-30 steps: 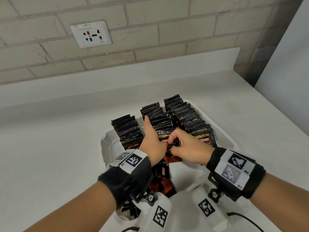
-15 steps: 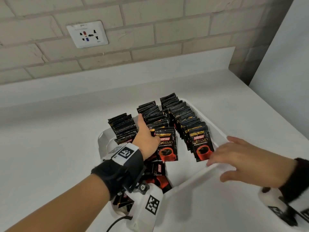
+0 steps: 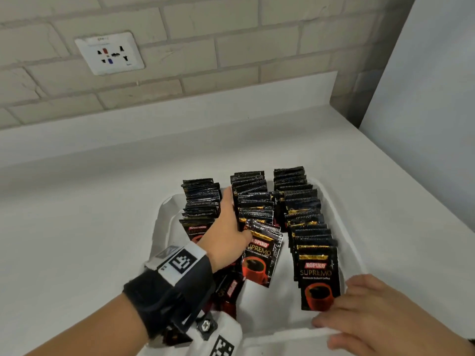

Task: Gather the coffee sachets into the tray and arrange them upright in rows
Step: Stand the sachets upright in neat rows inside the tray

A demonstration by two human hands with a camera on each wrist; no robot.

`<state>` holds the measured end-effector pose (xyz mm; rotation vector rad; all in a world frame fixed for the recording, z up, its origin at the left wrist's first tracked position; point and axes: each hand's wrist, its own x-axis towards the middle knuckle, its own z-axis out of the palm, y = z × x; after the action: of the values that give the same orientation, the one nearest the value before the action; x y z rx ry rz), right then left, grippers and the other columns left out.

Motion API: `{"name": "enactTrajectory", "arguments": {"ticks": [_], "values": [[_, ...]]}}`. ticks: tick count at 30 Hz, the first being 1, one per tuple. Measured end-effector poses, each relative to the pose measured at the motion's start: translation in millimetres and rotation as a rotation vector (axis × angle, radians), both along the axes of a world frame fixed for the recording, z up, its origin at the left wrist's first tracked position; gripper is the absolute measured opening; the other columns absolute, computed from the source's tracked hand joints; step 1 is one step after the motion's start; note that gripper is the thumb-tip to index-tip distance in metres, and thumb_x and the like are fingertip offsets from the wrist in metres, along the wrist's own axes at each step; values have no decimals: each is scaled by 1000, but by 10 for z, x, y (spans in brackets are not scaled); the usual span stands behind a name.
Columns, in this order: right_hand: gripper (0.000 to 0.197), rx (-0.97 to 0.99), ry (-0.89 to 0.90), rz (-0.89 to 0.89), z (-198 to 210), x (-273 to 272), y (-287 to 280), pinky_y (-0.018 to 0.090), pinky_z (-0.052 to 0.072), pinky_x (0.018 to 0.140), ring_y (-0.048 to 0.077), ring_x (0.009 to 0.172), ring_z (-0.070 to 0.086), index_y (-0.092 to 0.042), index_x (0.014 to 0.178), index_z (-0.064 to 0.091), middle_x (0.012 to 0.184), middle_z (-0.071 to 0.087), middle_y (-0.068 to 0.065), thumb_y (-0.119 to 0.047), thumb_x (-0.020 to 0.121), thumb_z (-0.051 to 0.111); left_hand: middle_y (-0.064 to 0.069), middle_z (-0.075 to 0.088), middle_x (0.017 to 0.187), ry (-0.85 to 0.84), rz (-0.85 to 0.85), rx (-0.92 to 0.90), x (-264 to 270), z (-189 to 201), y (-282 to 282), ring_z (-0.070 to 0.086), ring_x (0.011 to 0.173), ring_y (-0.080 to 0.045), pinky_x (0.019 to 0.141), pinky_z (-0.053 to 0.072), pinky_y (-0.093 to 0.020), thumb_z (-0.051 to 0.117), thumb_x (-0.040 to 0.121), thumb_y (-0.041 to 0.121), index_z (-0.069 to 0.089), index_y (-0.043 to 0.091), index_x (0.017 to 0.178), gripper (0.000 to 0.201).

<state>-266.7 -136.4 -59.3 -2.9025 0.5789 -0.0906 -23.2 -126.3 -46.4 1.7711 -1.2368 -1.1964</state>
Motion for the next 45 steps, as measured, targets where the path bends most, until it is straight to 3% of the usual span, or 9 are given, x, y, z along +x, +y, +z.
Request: {"name": "enactTrajectory", "arguments": {"ticks": [5, 9, 14, 19, 23, 29, 34, 38, 45], "values": [[39, -8, 52, 25, 242, 0, 6, 13, 33, 79, -15, 73, 50, -44, 104, 45, 76, 60, -34, -53, 95, 8, 31, 39, 89, 16, -22, -3, -10, 0, 27, 50, 67, 26, 69, 45, -4, 53, 86, -6, -9, 25, 146, 92], [31, -63, -141, 31, 742, 175, -283, 19, 37, 70, -3, 72, 45, -40, 102, 52, 72, 55, -25, -53, 93, 26, 30, 43, 91, 40, -50, 12, -11, 14, 31, 56, 78, 11, 74, 48, -8, 67, 78, -6, -16, 26, 145, 112], [26, -134, 120, -125, 1127, 767, -876, 33, 41, 84, 13, 96, 51, -34, 106, 65, 81, 41, -16, -43, 89, 47, 14, 53, 103, -5, -79, 16, -16, -15, -8, 59, 82, -2, 64, 50, -9, 70, 72, -9, -21, 28, 144, 122], [24, -133, 345, -107, 960, 1310, -1159, 25, 32, 73, 8, 88, 45, -23, 104, 67, 70, 41, -19, -37, 88, 58, -4, 43, 138, -81, -54, -5, 8, -117, -67, 52, 117, -17, 95, 45, -27, 79, 67, 1, -26, 30, 142, 132], [20, -143, 471, -85, 869, 1487, -1186, 24, 36, 69, 13, 93, 57, -19, 96, 69, 91, 65, -7, -34, 84, 64, -9, 27, 150, -112, -63, -9, 27, -166, -98, 47, 123, -17, 87, 40, -18, 80, 67, 5, -28, 30, 141, 133], [21, -112, 561, -119, 829, 1545, -1193, 25, 39, 70, 14, 92, 58, -16, 99, 69, 89, 63, -5, -30, 84, 65, -8, 20, 153, -111, -73, -15, 37, -203, -132, 41, 128, -17, 95, 36, -20, 79, 66, 3, -29, 30, 140, 134], [16, -27, 481, -179, 833, 1559, -1200, 25, 40, 68, 12, 82, 57, -20, 94, 70, 93, 68, -5, -30, 86, 62, -10, 13, 156, -108, -56, -7, 43, -192, -139, 36, 134, -23, 105, 39, -34, 79, 67, 2, -34, 29, 138, 135], [13, 44, 443, -232, 786, 1546, -1199, 25, 41, 69, 13, 83, 59, -23, 90, 70, 86, 66, -8, -32, 86, 62, -14, 16, 155, -104, -56, 14, 55, -182, -140, 48, 125, -26, 98, 47, -34, 75, 71, 2, -37, 30, 135, 133], [10, 130, 291, -348, 694, 1461, -1178, 21, 35, 55, 9, 71, 57, -24, 88, 71, 80, 65, -12, -30, 85, 64, -12, 16, 155, -151, -40, 21, 49, -204, -174, 41, 130, -23, 87, 38, -18, 72, 74, 1, -40, 30, 132, 130]]}}
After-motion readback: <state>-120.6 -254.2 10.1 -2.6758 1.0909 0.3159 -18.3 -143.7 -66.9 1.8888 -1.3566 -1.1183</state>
